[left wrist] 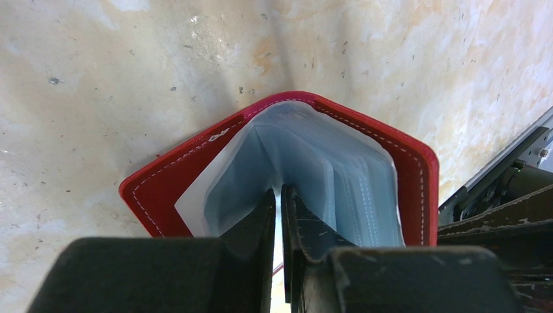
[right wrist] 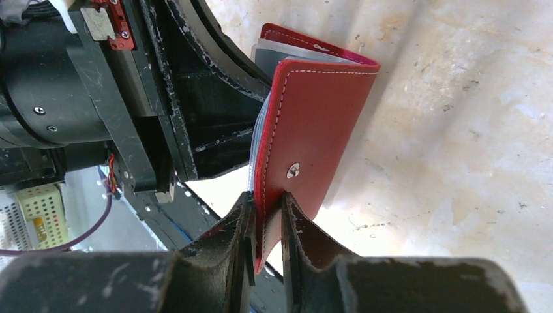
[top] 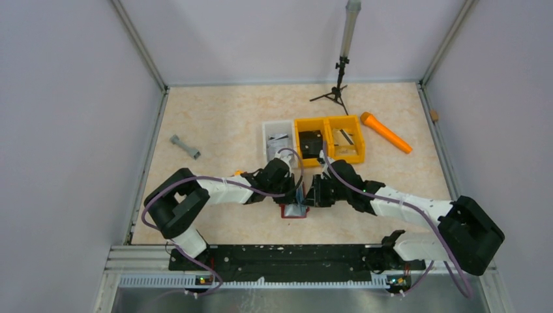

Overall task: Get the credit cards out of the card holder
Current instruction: Remove the credit card from the card holder.

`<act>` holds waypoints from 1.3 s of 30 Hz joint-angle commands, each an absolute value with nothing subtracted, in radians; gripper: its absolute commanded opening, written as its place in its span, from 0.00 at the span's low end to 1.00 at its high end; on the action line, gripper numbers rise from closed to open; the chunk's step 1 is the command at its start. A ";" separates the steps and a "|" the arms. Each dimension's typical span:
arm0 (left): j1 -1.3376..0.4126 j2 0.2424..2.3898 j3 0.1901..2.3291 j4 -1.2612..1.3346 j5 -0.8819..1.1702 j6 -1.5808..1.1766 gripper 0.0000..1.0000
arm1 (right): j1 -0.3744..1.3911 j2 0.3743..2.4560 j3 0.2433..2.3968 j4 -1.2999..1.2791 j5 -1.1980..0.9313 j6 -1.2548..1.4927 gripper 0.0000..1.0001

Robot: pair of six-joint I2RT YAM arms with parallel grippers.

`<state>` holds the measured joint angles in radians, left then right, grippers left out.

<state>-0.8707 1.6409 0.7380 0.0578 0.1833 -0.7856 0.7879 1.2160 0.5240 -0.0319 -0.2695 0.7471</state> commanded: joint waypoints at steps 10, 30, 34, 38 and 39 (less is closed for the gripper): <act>-0.888 1.573 0.692 -0.178 0.033 -0.725 0.16 | 0.792 1.201 0.539 -0.033 -0.212 0.730 0.01; -0.887 1.249 0.591 -0.038 0.160 -0.839 0.74 | 0.792 1.186 0.540 -0.015 -0.240 0.724 0.00; -0.887 1.280 0.595 0.028 0.176 -0.868 0.75 | 0.793 1.181 0.543 -0.016 -0.245 0.726 0.00; -0.885 1.306 0.604 0.039 0.166 -0.872 0.76 | 0.792 1.177 0.545 -0.015 -0.251 0.726 0.00; -0.882 1.306 0.602 0.044 0.163 -0.874 0.76 | 0.792 1.176 0.544 -0.017 -0.252 0.726 0.00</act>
<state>-0.8852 1.2892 0.6003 -0.0368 0.1562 -0.8509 0.7887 1.2110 0.5240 -0.0486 -0.2371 0.7361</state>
